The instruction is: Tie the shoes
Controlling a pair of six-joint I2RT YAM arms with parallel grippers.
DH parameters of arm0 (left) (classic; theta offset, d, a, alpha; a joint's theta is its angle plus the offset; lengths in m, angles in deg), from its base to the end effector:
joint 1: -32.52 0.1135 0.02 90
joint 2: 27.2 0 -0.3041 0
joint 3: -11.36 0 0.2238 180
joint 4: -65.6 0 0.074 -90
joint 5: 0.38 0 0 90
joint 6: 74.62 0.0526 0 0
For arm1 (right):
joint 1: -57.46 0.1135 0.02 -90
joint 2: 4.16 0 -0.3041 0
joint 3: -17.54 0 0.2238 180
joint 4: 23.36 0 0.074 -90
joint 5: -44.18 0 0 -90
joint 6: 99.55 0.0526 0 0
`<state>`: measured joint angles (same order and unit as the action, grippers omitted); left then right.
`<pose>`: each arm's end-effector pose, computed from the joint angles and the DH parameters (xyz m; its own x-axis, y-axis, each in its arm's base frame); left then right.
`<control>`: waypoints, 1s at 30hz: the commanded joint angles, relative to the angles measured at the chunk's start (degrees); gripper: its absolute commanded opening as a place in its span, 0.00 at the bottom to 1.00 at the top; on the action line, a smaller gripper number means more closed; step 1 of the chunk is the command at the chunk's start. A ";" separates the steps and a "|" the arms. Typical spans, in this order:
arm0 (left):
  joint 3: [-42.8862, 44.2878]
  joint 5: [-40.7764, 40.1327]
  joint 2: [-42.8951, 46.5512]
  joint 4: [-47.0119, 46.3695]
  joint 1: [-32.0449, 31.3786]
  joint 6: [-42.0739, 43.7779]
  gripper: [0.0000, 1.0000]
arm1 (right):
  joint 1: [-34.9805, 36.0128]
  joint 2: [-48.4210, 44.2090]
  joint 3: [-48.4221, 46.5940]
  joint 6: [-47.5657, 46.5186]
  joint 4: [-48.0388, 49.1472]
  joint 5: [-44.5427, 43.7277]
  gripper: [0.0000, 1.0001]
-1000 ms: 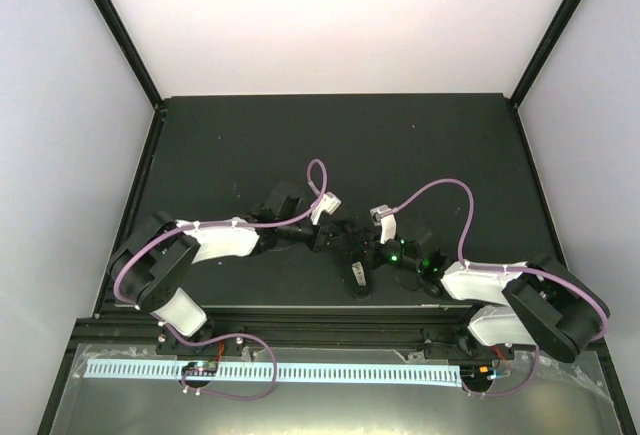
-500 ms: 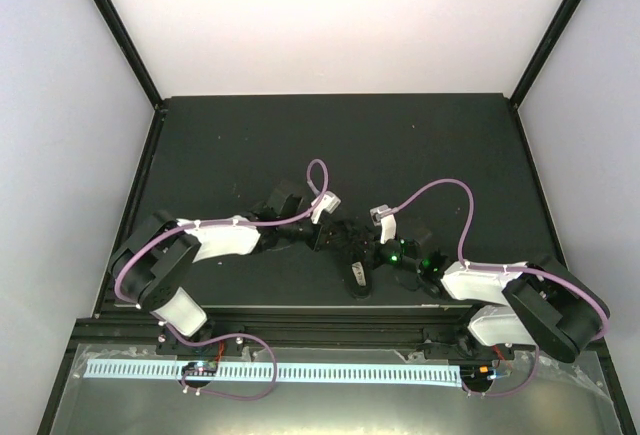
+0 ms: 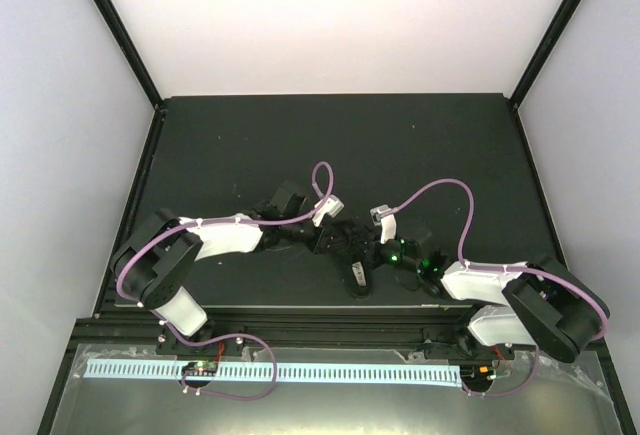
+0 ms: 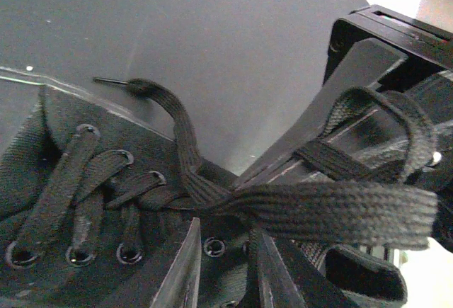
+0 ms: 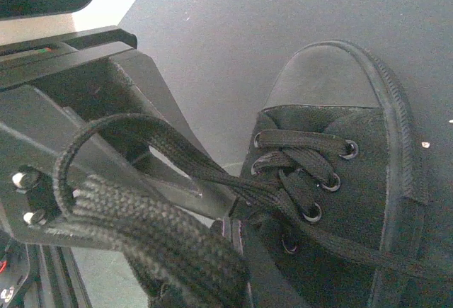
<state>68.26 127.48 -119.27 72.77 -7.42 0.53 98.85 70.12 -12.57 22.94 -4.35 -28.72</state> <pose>0.2088 -0.2169 0.2107 -0.7182 0.3375 -0.6085 0.6938 0.4144 -0.5890 0.1478 0.1509 0.1974 -0.7157 0.0535 -0.6963 -0.5301 0.6074 0.5916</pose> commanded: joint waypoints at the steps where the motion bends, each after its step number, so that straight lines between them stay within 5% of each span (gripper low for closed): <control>1: 1.48 4.05 -0.86 -0.82 -0.44 1.06 0.24 | -0.12 -0.01 -1.08 -0.01 2.91 0.47 0.02; 13: 2.16 5.64 -2.91 -1.04 -0.82 1.38 0.25 | -0.22 0.23 -1.16 -0.01 2.70 0.48 0.02; 26: 0.10 1.66 1.60 -3.64 -0.94 0.09 0.02 | -0.17 -0.60 -1.17 0.03 1.46 0.24 0.02; 30: -2.68 -2.44 5.93 -5.16 -0.79 -0.73 0.02 | -0.17 -4.19 -0.48 -0.55 -2.23 -0.94 0.21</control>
<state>67.08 129.19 -118.42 71.70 -8.08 0.77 98.83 69.51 -12.75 23.40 -4.72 -28.85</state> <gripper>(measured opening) 0.018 0.112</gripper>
